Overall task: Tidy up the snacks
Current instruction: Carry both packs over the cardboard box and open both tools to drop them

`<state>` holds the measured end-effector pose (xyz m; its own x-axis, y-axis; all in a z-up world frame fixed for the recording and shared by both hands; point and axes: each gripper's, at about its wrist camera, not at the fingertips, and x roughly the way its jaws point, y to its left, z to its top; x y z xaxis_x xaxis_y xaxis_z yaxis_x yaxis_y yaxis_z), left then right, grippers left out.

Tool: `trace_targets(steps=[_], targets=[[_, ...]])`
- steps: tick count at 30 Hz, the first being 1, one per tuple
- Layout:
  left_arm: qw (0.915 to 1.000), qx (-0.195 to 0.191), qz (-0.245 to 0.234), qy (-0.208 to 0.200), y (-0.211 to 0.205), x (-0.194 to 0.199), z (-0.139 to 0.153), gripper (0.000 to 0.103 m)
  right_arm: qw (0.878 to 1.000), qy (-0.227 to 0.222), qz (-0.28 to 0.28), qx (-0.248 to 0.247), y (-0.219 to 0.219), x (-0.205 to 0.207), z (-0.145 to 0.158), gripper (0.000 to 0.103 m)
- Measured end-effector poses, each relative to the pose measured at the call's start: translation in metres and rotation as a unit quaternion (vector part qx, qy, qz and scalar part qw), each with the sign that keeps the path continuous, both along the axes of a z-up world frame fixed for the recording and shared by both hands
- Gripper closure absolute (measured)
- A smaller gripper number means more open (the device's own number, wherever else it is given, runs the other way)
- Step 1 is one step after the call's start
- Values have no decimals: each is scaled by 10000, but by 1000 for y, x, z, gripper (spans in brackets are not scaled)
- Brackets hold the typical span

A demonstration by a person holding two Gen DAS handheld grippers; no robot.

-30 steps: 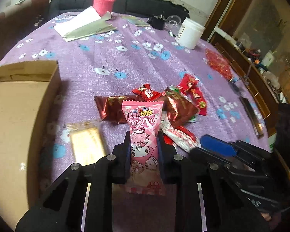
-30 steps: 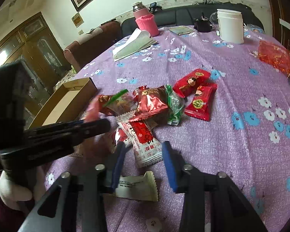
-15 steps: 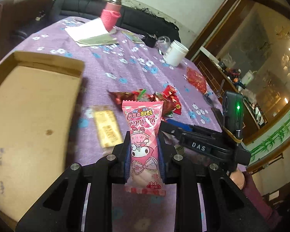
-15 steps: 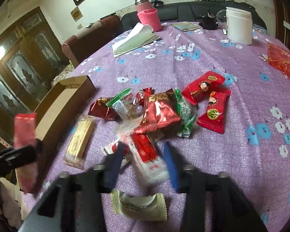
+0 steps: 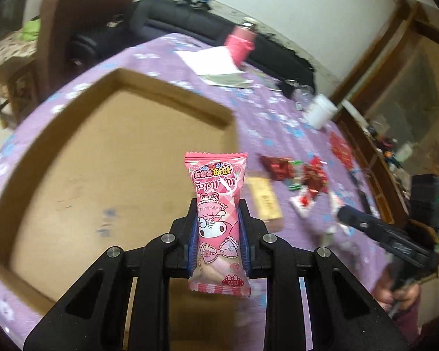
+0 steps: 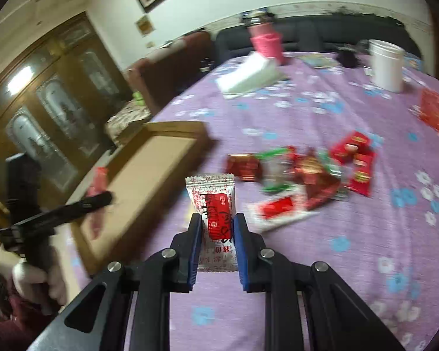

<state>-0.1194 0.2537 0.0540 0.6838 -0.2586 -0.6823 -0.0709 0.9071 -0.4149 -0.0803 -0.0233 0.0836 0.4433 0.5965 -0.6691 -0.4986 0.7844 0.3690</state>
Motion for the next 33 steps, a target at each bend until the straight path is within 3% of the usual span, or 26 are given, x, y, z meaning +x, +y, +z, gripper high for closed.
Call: trace_targets(steps=[8, 14, 19, 22, 25, 27, 33], targets=[[9962, 409, 670, 384, 40, -14, -16, 80, 9947, 301, 981, 108, 102, -14, -8, 79], [9953, 305, 779, 485, 54, -22, -18, 80, 9883, 443, 1461, -41, 163, -20, -21, 79], [9942, 96, 907, 568, 66, -29, -15, 80, 9869, 496, 1522, -198, 186, -24, -32, 74], [9933, 25, 1019, 536, 72, -35, -11, 80, 9863, 518, 1553, -186, 187, -24, -35, 71], [9923, -40, 1129, 512, 76, -40, -6, 72, 9886, 415, 1440, -133, 178, -25, -28, 66], [9918, -61, 1189, 471, 76, -43, -3, 72, 9903, 391, 1333, 5, 162, -24, -18, 66], [9922, 36, 1178, 396, 68, -45, 7, 57, 9984, 44, 537, 167, 72, -15, 3, 55]])
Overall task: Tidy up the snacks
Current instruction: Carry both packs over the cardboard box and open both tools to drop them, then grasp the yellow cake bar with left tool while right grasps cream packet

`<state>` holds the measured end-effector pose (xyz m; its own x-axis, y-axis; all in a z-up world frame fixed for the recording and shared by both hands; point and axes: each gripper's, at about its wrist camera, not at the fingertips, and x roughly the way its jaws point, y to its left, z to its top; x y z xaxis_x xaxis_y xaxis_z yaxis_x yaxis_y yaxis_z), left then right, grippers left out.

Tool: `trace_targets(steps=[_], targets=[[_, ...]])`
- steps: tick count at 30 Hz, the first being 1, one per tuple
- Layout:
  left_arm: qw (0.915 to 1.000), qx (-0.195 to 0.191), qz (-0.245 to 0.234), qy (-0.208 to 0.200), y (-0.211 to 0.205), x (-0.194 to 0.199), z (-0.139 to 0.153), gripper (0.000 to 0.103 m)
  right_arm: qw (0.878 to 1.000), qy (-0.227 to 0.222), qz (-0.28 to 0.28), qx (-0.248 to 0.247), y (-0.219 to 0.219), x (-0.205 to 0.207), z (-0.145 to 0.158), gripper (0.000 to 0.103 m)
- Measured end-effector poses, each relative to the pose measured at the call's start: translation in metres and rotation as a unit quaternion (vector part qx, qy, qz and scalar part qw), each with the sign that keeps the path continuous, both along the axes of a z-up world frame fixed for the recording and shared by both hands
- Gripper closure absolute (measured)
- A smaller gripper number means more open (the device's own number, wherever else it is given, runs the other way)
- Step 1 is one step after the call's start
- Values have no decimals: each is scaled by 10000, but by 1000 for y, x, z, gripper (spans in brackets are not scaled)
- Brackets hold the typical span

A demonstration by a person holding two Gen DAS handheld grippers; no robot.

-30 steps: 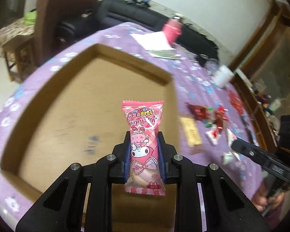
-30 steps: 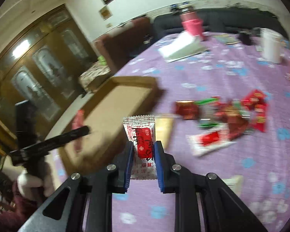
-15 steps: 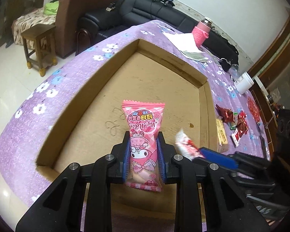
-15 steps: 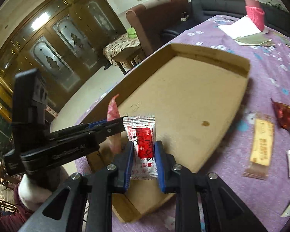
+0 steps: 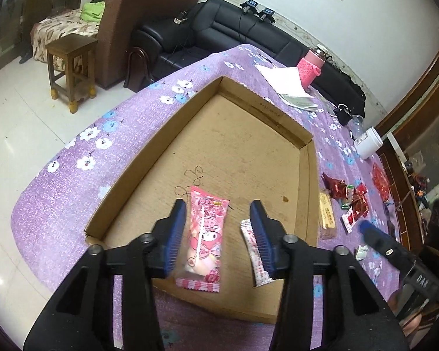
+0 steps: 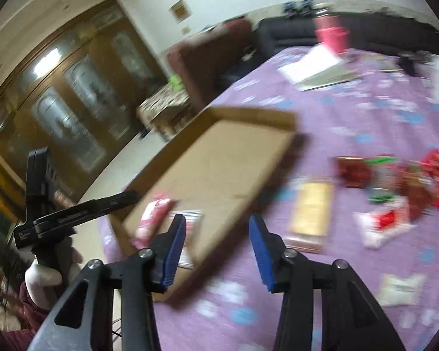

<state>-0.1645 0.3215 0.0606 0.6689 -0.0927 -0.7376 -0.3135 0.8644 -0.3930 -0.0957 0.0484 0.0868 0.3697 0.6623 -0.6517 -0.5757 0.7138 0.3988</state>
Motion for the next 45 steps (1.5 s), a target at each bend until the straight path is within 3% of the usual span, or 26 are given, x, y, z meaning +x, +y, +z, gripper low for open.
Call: trace_targets(steps=[5, 10, 19, 21, 24, 32, 34, 36, 37, 45], targets=[[9994, 70, -302, -152, -21, 3, 10, 57, 9951, -207, -924, -268, -94, 0, 1, 54], [9956, 41, -921, -134, -62, 18, 10, 57, 9889, 47, -1431, -394, -151, 1, -17, 54], [9793, 338, -1993, 123, -151, 45, 6, 57, 9896, 605, -1196, -518, -130, 5, -52, 54], [9767, 368, -2110, 167, -164, 52, 3, 57, 9892, 671, -1207, -488, -125, 4, -55, 47], [9740, 410, -2209, 278, -180, 65, -4, 58, 9868, 777, -1342, -467, -120, 8, -59, 40], [9724, 663, -2197, 414, -201, 84, -16, 58, 9789, 865, -1805, -417, -114, 31, -61, 38], [9721, 778, -2177, 410, -204, 91, -17, 58, 9778, 689, -1835, -747, -107, 33, -60, 47], [9709, 897, -2181, 418, -208, 98, -19, 58, 9735, 400, -1879, -1238, -99, 32, -59, 71], [9701, 958, -2187, 429, -210, 102, -21, 58, 9719, 285, -1880, -1386, -97, 30, -60, 75], [9653, 1585, -1984, 618, -217, 139, -36, 58, 9748, 92, -1852, -1237, -113, 27, -63, 76]])
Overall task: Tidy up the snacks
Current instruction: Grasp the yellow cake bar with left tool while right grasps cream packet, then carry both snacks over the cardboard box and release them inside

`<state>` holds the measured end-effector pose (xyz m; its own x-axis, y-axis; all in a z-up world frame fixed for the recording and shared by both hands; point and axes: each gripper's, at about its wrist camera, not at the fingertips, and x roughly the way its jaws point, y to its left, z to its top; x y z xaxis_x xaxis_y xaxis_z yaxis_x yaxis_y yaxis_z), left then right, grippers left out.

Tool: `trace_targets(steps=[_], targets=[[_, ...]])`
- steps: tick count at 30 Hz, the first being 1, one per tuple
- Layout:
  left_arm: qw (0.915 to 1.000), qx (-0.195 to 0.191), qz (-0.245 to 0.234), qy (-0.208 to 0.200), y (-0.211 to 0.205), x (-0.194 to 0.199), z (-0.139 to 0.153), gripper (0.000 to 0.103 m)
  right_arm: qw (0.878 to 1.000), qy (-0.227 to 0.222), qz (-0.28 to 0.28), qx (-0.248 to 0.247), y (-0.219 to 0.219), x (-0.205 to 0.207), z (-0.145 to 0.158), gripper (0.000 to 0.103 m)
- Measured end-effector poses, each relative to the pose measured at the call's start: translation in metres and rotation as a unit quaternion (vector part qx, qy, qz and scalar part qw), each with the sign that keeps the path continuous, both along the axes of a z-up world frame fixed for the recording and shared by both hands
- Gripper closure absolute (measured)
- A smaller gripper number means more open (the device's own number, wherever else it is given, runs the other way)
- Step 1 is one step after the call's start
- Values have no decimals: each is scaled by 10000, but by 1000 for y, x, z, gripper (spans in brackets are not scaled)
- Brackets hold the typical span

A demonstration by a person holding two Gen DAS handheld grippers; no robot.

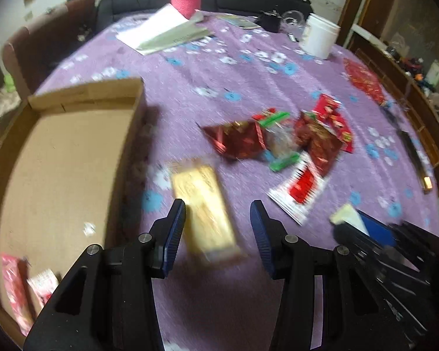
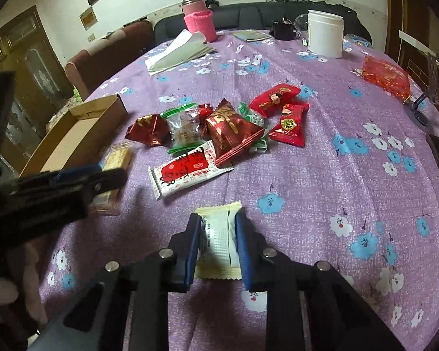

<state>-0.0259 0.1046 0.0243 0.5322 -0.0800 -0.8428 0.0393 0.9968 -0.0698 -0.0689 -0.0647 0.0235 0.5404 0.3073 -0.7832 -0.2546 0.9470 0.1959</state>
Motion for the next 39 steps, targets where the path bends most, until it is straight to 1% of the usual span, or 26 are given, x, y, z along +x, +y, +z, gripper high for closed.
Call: trace_targets(steps=[3, 5, 7, 10, 11, 12, 14, 15, 17, 20, 24, 27, 29, 32, 37, 39], targets=[[9999, 151, 25, 55, -1, 6, -6, 58, 9999, -46, 25, 115, -3, 0, 0, 76], [9995, 320, -57, 49, -6, 6, -9, 58, 9997, -37, 38, 238, -5, 2, 0, 76], [9987, 471, -211, -33, -14, 3, -12, 57, 9994, -15, 50, 338, -7, 2, -1, 76], [9951, 851, -450, -221, -27, -1, -12, 57, 9993, -23, 61, 361, -7, 3, -1, 76], [9942, 921, -501, -249, -30, -2, -12, 64, 9994, -38, 67, 333, -7, 2, -1, 76], [9941, 870, -591, -246, -31, -3, -12, 69, 9995, -59, 71, 296, -5, 2, 0, 76], [9943, 819, -632, -241, -31, -3, -12, 70, 9996, -98, 75, 237, -4, 1, 0, 76], [9950, 732, -637, -237, -30, -4, -11, 70, 9996, -110, 84, 230, -3, 0, 0, 76], [9970, 452, -596, -216, -24, -7, -9, 70, 9995, -114, 113, 277, -3, -1, 0, 76], [9980, -5, -584, -228, -17, -15, -1, 70, 9985, -126, 181, 496, -5, -4, 2, 77], [9963, -517, -513, -448, 3, -35, 20, 70, 9959, -326, 289, 792, -6, -14, 15, 77], [9941, -764, -354, -685, 26, -56, 39, 70, 9943, -386, 387, 915, -2, -22, 25, 77], [9932, -815, -182, -816, 44, -66, 47, 70, 9933, -330, 500, 988, 6, -24, 31, 77], [9914, -825, 265, -977, 83, -82, 54, 70, 9920, -243, 676, 1040, 21, -26, 36, 77], [9842, -871, 1185, -983, 160, -103, 46, 70, 9880, -162, 1076, 1100, 59, -31, 46, 77], [9814, -894, 1405, -952, 181, -109, 41, 70, 9857, -128, 1260, 1114, 78, -32, 50, 77]])
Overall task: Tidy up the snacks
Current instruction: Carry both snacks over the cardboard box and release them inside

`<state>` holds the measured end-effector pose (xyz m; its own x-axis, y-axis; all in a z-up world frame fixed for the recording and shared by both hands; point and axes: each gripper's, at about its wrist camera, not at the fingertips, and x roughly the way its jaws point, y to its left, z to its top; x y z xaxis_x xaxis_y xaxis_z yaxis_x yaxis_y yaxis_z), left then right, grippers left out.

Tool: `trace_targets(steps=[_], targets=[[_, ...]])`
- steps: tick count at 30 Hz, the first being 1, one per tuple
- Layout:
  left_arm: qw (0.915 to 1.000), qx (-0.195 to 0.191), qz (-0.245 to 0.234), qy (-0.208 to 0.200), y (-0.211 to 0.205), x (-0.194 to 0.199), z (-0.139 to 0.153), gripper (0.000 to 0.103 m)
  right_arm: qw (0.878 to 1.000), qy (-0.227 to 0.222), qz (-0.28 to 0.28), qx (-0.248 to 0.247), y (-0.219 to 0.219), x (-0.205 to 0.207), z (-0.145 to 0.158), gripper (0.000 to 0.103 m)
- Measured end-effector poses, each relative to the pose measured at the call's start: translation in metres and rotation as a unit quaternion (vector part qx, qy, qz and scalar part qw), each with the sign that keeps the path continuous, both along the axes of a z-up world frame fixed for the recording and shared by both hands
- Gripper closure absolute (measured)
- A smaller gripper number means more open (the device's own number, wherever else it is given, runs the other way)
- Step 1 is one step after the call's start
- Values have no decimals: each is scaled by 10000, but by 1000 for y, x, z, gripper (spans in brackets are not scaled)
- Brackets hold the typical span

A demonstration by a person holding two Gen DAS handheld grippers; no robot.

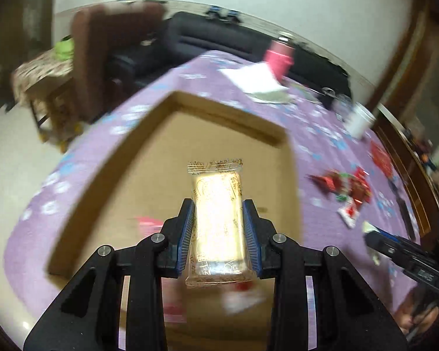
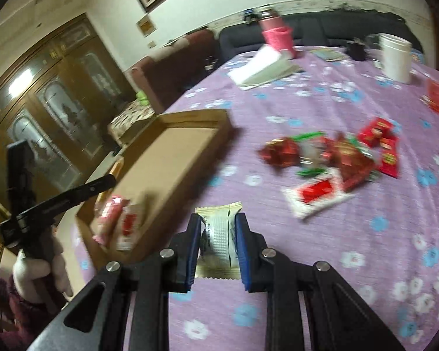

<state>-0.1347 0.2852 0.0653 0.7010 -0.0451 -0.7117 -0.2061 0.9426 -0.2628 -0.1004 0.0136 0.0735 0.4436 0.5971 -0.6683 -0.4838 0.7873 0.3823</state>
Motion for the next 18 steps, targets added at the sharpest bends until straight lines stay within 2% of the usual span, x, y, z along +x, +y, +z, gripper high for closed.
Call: trace_targets(steps=[6, 11, 18], targets=[[9997, -76, 231, 104, 34, -1, -12, 70, 9985, 52, 523, -182, 66, 5, 4, 77], [9996, -52, 232, 128, 47, 7, -17, 70, 9951, 188, 873, -417, 121, 16, -8, 77], [9989, -373, 263, 78, 65, 11, -16, 70, 9918, 275, 1088, -612, 167, 25, -23, 76]])
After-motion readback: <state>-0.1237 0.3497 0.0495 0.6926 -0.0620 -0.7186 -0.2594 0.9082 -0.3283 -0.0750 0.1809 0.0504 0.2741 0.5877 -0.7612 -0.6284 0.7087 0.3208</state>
